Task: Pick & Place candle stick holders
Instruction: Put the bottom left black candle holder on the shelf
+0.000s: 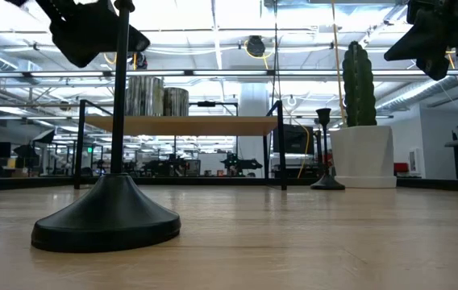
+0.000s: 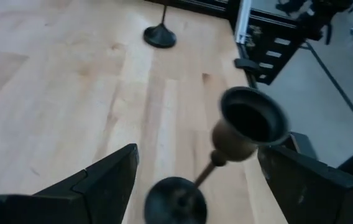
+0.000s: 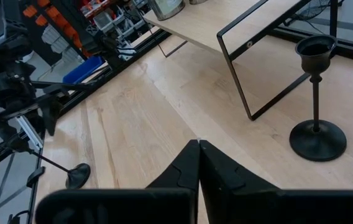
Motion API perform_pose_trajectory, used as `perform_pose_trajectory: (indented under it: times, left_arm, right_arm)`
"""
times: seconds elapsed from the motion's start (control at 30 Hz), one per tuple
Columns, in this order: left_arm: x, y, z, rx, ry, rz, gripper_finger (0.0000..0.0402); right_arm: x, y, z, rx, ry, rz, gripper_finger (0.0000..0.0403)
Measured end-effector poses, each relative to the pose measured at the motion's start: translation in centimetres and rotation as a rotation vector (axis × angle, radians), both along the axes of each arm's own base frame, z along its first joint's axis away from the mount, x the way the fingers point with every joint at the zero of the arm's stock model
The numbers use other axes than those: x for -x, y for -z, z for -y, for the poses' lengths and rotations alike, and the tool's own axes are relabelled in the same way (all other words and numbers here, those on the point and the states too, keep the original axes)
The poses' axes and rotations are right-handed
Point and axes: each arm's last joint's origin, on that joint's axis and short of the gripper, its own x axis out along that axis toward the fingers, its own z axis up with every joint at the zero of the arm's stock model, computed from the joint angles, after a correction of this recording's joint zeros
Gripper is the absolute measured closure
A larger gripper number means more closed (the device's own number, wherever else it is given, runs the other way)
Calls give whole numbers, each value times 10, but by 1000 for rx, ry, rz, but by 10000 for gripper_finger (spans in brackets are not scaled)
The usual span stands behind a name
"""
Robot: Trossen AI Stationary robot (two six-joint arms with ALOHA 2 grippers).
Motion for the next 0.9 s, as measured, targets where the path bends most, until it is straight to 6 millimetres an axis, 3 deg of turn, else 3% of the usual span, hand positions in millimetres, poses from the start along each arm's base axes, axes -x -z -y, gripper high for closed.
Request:
perform_pose_trajectory:
  times: [0.6, 0.9]
  left_arm:
    - [-3, 2, -7, -8, -41, -23, 62]
    - [-7, 13, 6, 46, 0, -6, 62]
  right_arm:
    - [0, 0, 0, 0, 0, 0, 403]
    - [0, 0, 0, 0, 0, -1, 403]
